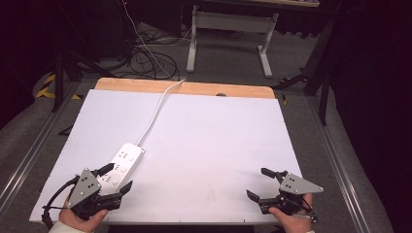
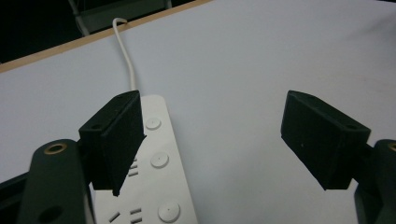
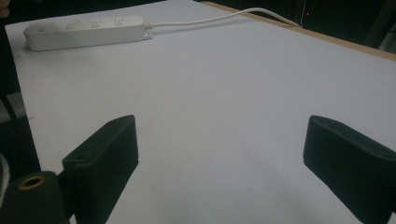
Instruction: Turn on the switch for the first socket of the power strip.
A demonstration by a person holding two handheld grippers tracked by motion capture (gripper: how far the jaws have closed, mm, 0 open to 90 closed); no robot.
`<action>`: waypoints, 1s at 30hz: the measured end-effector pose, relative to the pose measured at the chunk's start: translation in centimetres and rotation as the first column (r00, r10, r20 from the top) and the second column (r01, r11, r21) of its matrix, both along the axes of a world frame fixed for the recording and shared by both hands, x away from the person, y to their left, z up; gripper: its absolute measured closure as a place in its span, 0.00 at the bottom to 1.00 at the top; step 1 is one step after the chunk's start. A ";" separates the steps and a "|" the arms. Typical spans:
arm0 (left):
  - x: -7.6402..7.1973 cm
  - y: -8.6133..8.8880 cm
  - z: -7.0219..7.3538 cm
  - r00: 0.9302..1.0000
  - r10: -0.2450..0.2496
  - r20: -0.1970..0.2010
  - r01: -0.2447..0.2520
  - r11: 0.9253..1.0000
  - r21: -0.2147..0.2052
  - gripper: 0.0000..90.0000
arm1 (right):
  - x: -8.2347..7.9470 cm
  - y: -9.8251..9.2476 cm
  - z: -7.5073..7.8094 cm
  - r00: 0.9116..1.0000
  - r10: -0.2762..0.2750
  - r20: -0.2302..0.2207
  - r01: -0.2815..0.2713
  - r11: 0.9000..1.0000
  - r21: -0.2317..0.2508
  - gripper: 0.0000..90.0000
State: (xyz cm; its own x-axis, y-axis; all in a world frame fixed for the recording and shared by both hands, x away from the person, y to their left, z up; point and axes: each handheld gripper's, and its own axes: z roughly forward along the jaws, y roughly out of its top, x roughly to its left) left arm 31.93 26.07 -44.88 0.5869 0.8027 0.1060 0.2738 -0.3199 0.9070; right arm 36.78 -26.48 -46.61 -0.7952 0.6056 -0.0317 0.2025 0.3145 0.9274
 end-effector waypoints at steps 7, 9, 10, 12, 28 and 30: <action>-0.1 0.2 0.2 1.000 -0.023 -0.006 0.023 1.000 -0.018 0.26 | 0.1 -0.2 -0.2 1.000 -0.005 0.002 0.005 1.000 -0.007 0.13; -0.1 0.2 0.3 1.000 -0.018 -0.006 0.018 1.000 -0.018 0.27 | 0.1 -0.1 -0.2 1.000 -0.004 0.002 0.004 1.000 -0.007 0.13; 0.0 0.3 0.3 1.000 -0.002 -0.017 0.001 1.000 -0.029 0.27 | 0.0 -0.1 -0.2 1.000 -0.005 0.003 0.005 1.000 -0.009 0.14; 0.0 0.3 0.3 1.000 0.007 -0.026 -0.008 0.999 -0.042 0.27 | 0.1 0.0 -0.2 1.000 -0.003 0.002 0.003 1.000 -0.015 0.15; 0.4 -0.1 1.1 0.996 -0.044 -0.073 0.041 0.998 -0.039 0.31 | 0.3 0.4 -0.7 1.000 0.014 -0.025 -0.015 1.000 -0.025 0.17; 0.6 -0.2 1.3 0.993 -0.071 -0.093 0.068 0.997 -0.042 0.34 | 0.3 0.4 -0.7 1.000 0.015 -0.028 -0.016 1.000 -0.022 0.17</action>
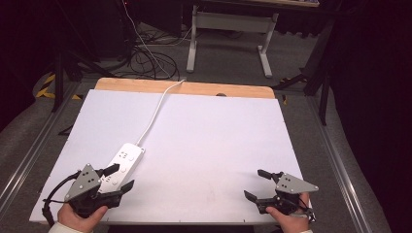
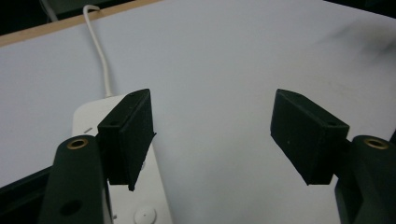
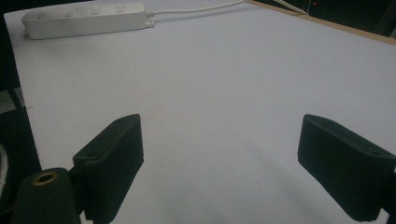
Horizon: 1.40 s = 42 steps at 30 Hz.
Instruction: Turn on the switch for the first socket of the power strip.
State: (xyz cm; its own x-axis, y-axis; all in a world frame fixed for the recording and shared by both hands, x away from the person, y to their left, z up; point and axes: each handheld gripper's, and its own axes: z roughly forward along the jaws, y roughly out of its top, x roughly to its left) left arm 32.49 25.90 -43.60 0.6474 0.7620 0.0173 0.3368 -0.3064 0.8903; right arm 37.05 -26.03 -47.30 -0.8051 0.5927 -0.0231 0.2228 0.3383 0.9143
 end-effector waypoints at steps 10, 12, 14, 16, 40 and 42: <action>0.9 -0.4 1.1 1.000 0.012 0.005 -0.012 1.000 0.026 0.37 | 0.0 0.1 -0.1 1.000 0.005 -0.004 -0.005 1.000 -0.004 0.17; 1.0 -0.5 1.3 1.000 0.015 0.004 -0.015 1.000 0.022 0.38 | 0.0 0.1 0.0 1.000 0.004 -0.003 -0.004 1.000 -0.004 0.17; 1.3 -0.6 1.5 1.000 0.020 0.007 -0.020 0.999 0.031 0.39 | 0.0 0.2 0.0 1.000 0.004 -0.003 -0.004 1.000 -0.004 0.17; 1.8 -0.8 1.8 1.000 0.016 -0.001 -0.016 0.999 0.036 0.40 | 0.0 0.2 -0.1 1.000 0.004 -0.004 -0.004 1.000 -0.003 0.17; 4.8 -2.0 3.1 1.000 0.024 -0.012 -0.023 0.997 0.072 0.43 | 0.1 0.2 -0.2 1.000 0.020 -0.014 -0.020 1.000 -0.007 0.18; 5.0 -2.1 3.0 0.999 0.031 -0.014 -0.030 0.997 0.069 0.43 | 0.1 0.2 -0.1 1.000 0.020 -0.013 -0.020 1.000 -0.006 0.18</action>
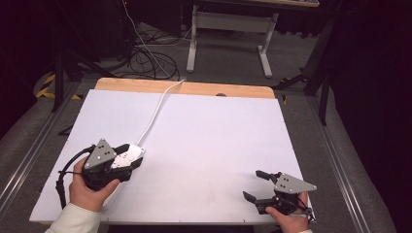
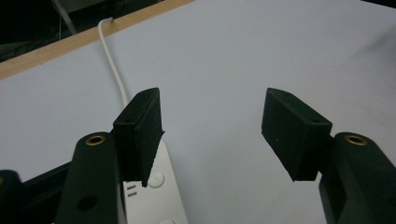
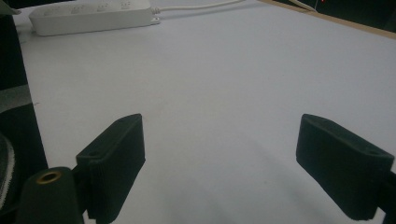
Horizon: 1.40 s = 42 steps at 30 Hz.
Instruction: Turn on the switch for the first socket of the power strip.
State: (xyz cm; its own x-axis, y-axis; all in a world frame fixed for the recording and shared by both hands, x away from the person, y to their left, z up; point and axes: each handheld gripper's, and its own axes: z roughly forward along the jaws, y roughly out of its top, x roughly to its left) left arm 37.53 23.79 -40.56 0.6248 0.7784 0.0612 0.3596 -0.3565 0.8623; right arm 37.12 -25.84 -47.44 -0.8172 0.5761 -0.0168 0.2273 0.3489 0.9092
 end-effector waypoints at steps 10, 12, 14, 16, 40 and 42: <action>1.3 -0.1 -0.3 1.000 0.011 -0.011 -0.011 1.000 0.030 0.51 | 0.0 0.0 0.0 1.000 0.003 0.001 -0.003 1.000 0.000 0.18; 1.6 0.0 -0.4 1.000 0.014 -0.024 -0.013 0.999 0.035 0.51 | 0.0 0.0 0.0 1.000 0.003 0.001 -0.003 1.000 0.000 0.18; 1.7 0.0 -0.5 0.999 0.022 -0.029 -0.021 0.999 0.031 0.51 | 0.0 0.0 0.0 1.000 0.004 0.000 -0.004 1.000 0.000 0.18; 2.0 0.2 -0.5 0.999 0.030 -0.043 -0.029 0.999 0.029 0.52 | 0.0 0.0 0.0 1.000 0.004 0.001 -0.004 1.000 -0.001 0.18; 3.7 1.7 -0.9 0.984 0.039 -0.177 -0.024 0.996 0.083 1.00 | 0.0 0.0 0.0 1.000 0.008 0.002 -0.008 1.000 -0.001 0.18; 4.0 1.8 -1.0 0.978 0.042 -0.203 -0.023 0.995 0.094 1.00 | 0.0 0.0 0.0 1.000 0.008 0.001 -0.008 1.000 -0.001 0.18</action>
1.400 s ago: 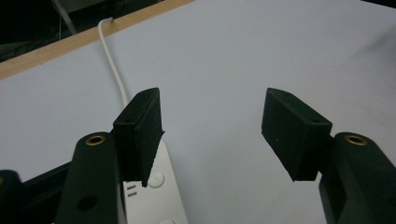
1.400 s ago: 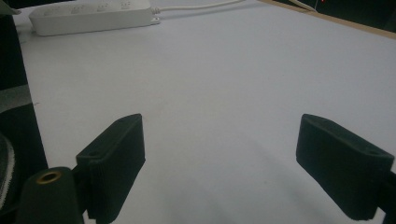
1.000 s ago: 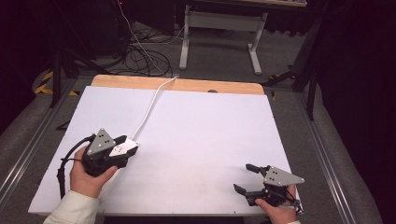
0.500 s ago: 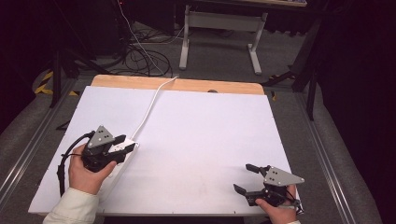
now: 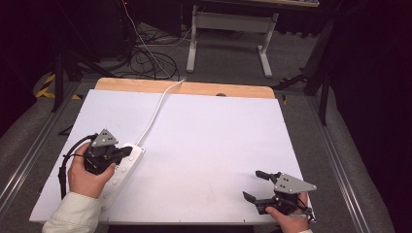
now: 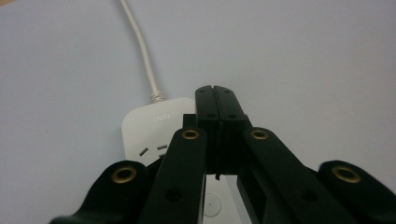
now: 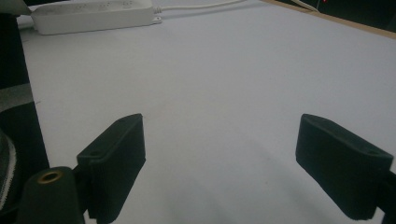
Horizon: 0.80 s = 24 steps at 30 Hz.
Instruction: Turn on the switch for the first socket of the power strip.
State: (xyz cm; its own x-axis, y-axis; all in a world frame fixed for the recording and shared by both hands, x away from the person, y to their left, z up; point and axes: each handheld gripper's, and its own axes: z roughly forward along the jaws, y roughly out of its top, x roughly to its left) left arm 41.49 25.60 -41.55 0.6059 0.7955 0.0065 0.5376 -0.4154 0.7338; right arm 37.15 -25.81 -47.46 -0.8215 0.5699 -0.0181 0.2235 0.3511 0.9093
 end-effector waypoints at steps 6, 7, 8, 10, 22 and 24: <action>0.9 0.1 -0.6 0.998 0.026 -0.056 -0.024 0.999 0.045 1.00 | 0.0 0.0 0.0 1.000 0.001 0.001 -0.001 1.000 -0.001 0.18; 1.0 0.0 -0.7 0.997 0.031 -0.067 -0.028 0.999 0.046 1.00 | 0.0 0.0 0.0 1.000 0.001 0.001 -0.001 1.000 0.000 0.18; 1.1 0.0 -0.7 0.997 0.036 -0.075 -0.032 0.998 0.050 1.00 | 0.0 0.0 0.0 1.000 0.001 0.001 -0.001 1.000 0.000 0.18; 1.4 -0.1 -0.9 0.994 0.039 -0.104 -0.034 0.998 0.051 1.00 | 0.0 0.0 0.0 1.000 0.001 0.001 -0.001 1.000 -0.002 0.18; 2.4 -0.4 -1.8 0.984 0.062 -0.168 -0.050 0.996 0.071 1.00 | 0.0 0.0 0.0 1.000 0.002 -0.003 -0.002 1.000 0.000 0.18; 2.4 -0.5 -1.9 0.982 0.066 -0.178 -0.054 0.996 0.072 1.00 | 0.0 0.0 0.0 1.000 0.002 -0.002 -0.002 1.000 -0.004 0.18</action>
State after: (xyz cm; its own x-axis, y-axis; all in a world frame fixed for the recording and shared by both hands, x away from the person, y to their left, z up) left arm 43.94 25.15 -43.42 0.5533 0.8318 -0.0441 0.6834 -0.4231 0.5950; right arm 37.16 -25.83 -47.50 -0.8230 0.5678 -0.0189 0.2244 0.3554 0.9074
